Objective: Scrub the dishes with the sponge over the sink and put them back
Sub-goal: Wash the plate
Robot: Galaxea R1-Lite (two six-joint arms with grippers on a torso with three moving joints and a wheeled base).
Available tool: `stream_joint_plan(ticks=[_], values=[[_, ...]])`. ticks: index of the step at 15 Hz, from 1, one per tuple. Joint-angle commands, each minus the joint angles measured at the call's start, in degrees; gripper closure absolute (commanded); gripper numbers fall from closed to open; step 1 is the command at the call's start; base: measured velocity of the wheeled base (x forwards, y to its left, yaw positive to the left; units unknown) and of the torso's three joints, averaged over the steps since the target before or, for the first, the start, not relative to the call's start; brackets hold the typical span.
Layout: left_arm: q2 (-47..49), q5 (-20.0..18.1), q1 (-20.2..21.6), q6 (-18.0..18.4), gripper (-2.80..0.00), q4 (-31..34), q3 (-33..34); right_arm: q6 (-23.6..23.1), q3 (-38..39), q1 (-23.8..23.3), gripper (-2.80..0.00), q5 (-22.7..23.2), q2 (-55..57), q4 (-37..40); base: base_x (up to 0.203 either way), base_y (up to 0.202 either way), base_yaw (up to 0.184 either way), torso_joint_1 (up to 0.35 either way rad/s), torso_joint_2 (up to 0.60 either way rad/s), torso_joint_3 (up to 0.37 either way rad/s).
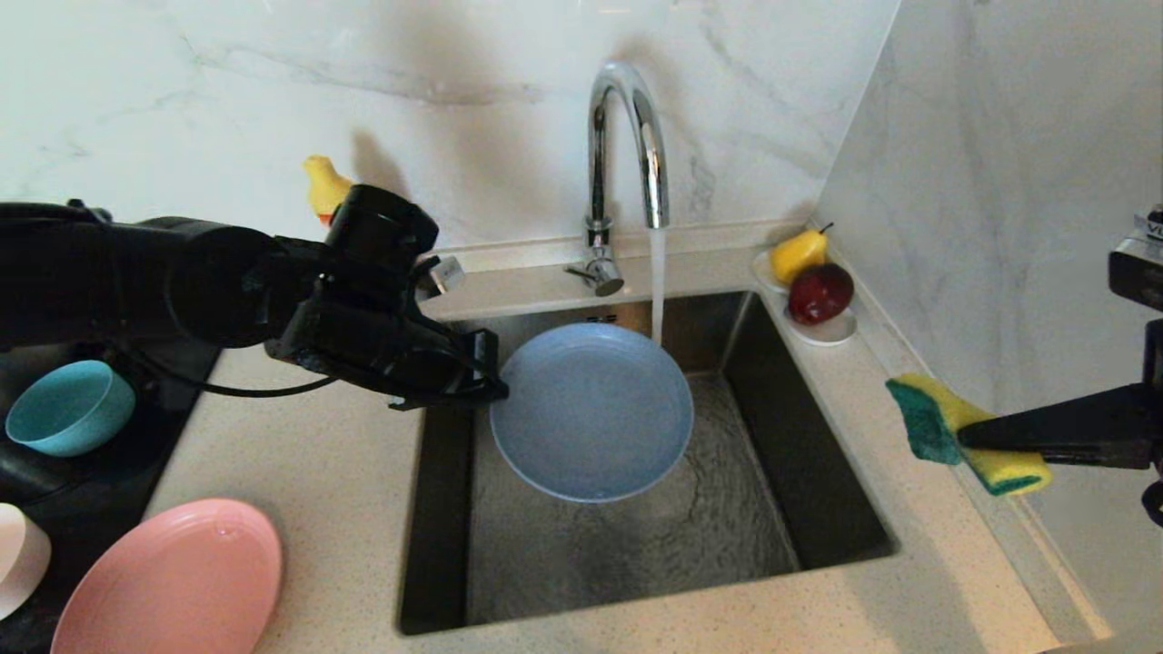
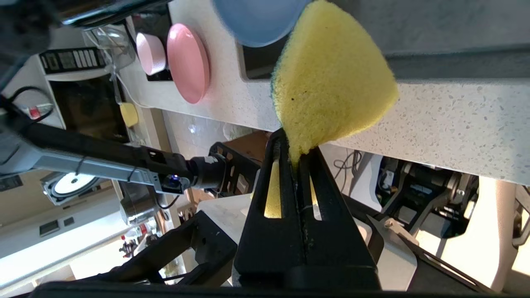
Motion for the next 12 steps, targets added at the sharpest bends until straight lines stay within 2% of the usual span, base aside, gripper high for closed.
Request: stream_joint_plan(ticks=[1,12], values=[[4.77,0.52,-1.60,-0.42,0.00,-0.04,-2.52,0.01,-0.15,-0.28,0.00,0.30,-1.21,0.24,0.000,0.000,0.000,0.000,0.00,0.000],[13.53,2.16,-5.68,-3.56,0.00,-1.45,-11.82,-0.08,0.28,-0.28,0.00,1.44,-1.27,0.12,0.000,0.000,0.000,0.000,0.00,0.000]])
